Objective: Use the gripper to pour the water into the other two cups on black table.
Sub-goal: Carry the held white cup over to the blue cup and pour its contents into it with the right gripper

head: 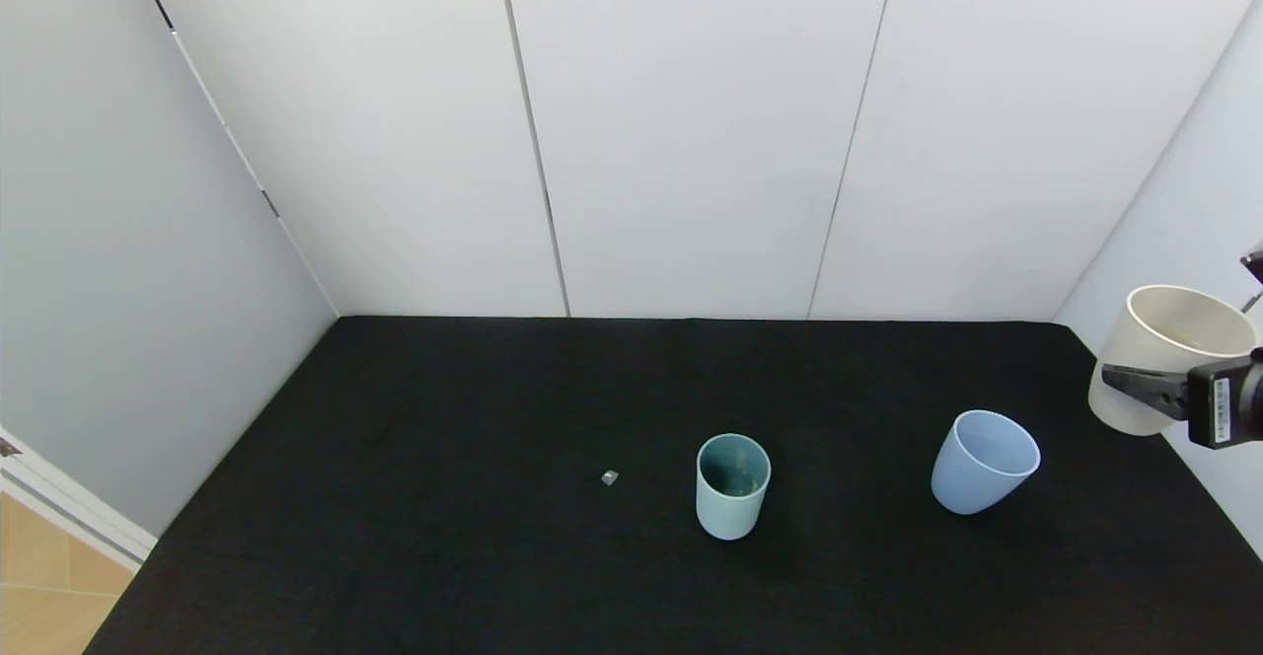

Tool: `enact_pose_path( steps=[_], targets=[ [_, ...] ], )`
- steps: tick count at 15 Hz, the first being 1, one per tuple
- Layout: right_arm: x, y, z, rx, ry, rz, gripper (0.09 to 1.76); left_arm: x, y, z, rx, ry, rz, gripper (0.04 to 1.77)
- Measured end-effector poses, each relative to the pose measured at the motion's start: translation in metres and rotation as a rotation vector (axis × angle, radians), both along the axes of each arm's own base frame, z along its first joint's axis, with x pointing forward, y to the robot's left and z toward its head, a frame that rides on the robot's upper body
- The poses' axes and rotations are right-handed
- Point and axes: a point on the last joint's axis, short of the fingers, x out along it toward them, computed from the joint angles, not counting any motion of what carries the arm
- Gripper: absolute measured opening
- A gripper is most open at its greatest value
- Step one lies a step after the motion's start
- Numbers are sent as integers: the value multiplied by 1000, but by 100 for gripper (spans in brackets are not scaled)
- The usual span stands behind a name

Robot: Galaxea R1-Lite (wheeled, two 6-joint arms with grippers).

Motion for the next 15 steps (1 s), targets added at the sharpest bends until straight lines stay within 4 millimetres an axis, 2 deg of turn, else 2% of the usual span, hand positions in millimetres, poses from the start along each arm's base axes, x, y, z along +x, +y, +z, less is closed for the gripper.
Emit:
enact_pose_path(
  steps=[4, 7, 11, 15],
  targets=[
    [-16, 0, -14, -88, 38, 35, 124, 0, 0, 0, 0, 0, 0, 172],
    [-20, 1, -23, -119, 69, 52, 124, 0, 0, 0, 0, 0, 0, 172],
    [-15, 0, -31, -166, 101, 74, 124, 0, 0, 0, 0, 0, 0, 172],
    [-1, -5, -38, -202, 124, 76, 124, 0, 0, 0, 0, 0, -1, 172]
  ],
)
